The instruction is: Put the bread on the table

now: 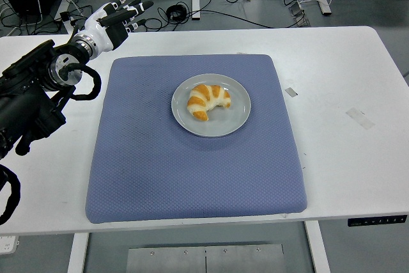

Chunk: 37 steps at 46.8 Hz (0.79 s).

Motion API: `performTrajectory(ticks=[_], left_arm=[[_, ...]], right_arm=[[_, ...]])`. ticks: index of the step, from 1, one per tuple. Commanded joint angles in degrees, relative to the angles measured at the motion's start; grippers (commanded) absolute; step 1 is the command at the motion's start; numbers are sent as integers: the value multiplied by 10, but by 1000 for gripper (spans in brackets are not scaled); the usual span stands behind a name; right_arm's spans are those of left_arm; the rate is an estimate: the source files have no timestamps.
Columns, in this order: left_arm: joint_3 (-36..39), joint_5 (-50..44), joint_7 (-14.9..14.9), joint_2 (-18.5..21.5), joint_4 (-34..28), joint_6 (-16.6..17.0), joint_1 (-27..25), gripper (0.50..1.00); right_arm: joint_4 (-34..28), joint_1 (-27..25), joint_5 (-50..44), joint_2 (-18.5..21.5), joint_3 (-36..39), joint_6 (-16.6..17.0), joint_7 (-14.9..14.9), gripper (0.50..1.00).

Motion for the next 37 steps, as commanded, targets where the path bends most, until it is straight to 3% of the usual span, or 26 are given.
performTrajectory(ticks=[1, 28, 37], left_arm=[[2, 0, 0, 0, 0, 0, 0, 980], [0, -2, 2, 1, -1, 6, -3, 980], [1, -3, 1, -15, -8, 4, 2, 980]], right_arm=[[0, 0, 0, 0, -1, 0, 1, 1000], [0, 0, 0, 0, 0, 0, 0, 1000], [0, 0, 0, 0, 0, 0, 0, 1000]])
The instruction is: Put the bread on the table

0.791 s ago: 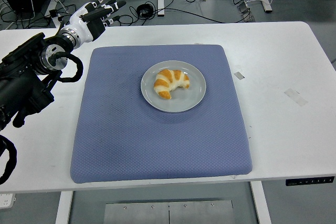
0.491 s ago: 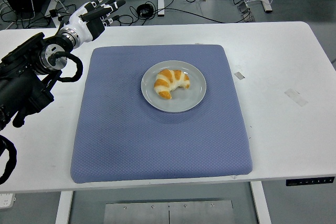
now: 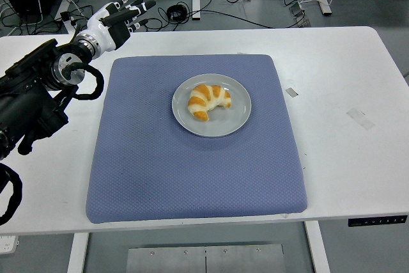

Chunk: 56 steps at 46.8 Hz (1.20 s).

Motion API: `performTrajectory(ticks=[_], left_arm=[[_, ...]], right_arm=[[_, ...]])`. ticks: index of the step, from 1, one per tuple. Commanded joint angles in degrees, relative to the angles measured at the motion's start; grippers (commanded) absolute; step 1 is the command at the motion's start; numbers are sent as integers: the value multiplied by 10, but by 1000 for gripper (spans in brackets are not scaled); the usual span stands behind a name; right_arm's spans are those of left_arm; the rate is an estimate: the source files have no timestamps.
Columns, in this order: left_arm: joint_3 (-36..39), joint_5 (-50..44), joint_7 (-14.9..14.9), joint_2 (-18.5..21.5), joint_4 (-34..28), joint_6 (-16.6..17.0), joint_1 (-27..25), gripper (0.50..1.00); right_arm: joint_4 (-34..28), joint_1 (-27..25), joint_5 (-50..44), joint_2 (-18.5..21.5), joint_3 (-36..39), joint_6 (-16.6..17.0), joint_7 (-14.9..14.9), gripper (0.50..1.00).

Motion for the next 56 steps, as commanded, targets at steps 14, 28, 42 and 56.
performTrajectory(ticks=[14, 28, 42, 56], left_arm=[[4, 2, 0, -25, -4, 1, -21, 980], [16, 3, -1, -20, 0, 4, -52, 980], [50, 12, -2, -17, 12, 15, -60, 980], [137, 150, 6, -12, 12, 48, -96, 971]], right_arm=[[0, 0, 0, 0, 0, 0, 0, 1000], [0, 0, 0, 0, 0, 0, 0, 1000], [0, 0, 0, 0, 0, 0, 1, 1000], [0, 0, 0, 0, 0, 0, 1, 1000]])
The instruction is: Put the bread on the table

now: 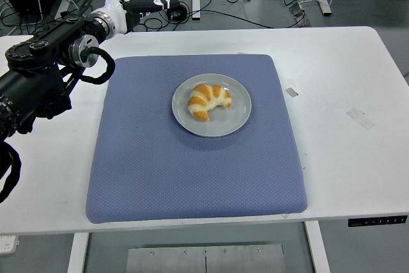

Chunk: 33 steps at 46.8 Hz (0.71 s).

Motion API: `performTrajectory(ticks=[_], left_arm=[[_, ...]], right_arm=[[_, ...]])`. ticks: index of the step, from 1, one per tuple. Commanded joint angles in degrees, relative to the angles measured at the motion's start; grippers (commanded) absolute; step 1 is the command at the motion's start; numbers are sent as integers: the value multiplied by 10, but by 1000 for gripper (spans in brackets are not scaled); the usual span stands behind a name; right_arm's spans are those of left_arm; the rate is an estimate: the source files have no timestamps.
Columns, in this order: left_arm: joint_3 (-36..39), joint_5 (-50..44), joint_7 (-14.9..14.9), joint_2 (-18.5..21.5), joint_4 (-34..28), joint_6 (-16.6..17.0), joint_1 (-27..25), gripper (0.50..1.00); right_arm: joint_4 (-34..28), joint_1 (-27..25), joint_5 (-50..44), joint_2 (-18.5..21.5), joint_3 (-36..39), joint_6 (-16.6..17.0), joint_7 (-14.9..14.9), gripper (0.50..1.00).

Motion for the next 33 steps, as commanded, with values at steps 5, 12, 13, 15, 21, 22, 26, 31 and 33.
performTrajectory(ticks=[5, 12, 13, 15, 21, 22, 26, 31, 33], left_arm=[[43, 59, 3, 11, -3, 0, -21, 971], [126, 96, 19, 19, -35, 0, -39, 958], [141, 100, 21, 25, -43, 1, -39, 955], [171, 106, 27, 31, -61, 2, -40, 951], [227, 114, 63, 37, -122, 42, -56, 948], [232, 115, 68, 40, -136, 52, -57, 948], [239, 133, 85, 55, -190, 85, -60, 948], [239, 155, 103, 69, -257, 106, -74, 948], [241, 160, 109, 73, -277, 114, -75, 948]], right_arm=[[0, 0, 0, 0, 0, 0, 0, 1000], [0, 0, 0, 0, 0, 0, 1, 1000], [0, 0, 0, 0, 0, 0, 0, 1000], [0, 0, 0, 0, 0, 0, 0, 1000], [0, 0, 0, 0, 0, 0, 0, 1000], [0, 0, 0, 0, 0, 0, 0, 1000], [0, 0, 0, 0, 0, 0, 0, 1000], [0, 0, 0, 0, 0, 0, 1, 1000], [0, 0, 0, 0, 0, 0, 0, 1000]])
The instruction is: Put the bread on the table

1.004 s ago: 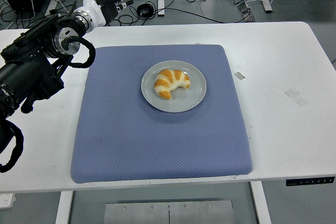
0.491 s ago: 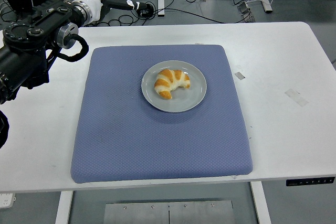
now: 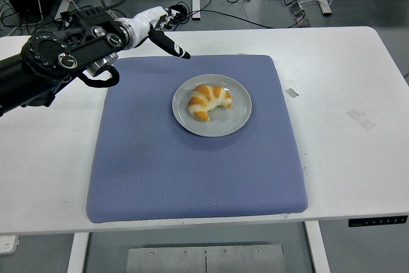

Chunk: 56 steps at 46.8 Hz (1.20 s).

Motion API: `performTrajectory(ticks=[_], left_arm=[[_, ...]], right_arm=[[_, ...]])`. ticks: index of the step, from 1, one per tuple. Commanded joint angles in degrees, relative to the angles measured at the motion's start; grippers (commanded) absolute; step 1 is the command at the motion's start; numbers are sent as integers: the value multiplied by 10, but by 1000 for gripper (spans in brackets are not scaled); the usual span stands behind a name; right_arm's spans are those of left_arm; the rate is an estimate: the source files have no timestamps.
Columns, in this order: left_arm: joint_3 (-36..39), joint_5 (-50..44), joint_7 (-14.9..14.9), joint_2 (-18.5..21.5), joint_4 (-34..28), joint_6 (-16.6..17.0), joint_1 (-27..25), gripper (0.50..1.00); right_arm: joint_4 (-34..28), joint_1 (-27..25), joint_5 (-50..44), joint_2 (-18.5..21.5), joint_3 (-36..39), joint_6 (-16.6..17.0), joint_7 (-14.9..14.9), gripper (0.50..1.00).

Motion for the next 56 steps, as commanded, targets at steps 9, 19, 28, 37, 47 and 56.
performTrajectory(ticks=[9, 19, 28, 37, 47, 56], left_arm=[[16, 61, 49, 18, -116, 21, -9, 949], [82, 105, 69, 33, -167, 20, -30, 951], [83, 104, 65, 33, -169, 21, -29, 952], [60, 101, 62, 26, -169, 23, -22, 954], [50, 102, 61, 0, -163, 27, -2, 952], [51, 101, 61, -10, -157, 37, 5, 949]], right_arm=[[0, 0, 0, 0, 0, 0, 1, 1000], [0, 0, 0, 0, 0, 0, 0, 1000], [0, 0, 0, 0, 0, 0, 0, 1000], [0, 0, 0, 0, 0, 0, 0, 1000], [0, 0, 0, 0, 0, 0, 0, 1000], [0, 0, 0, 0, 0, 0, 1, 1000]])
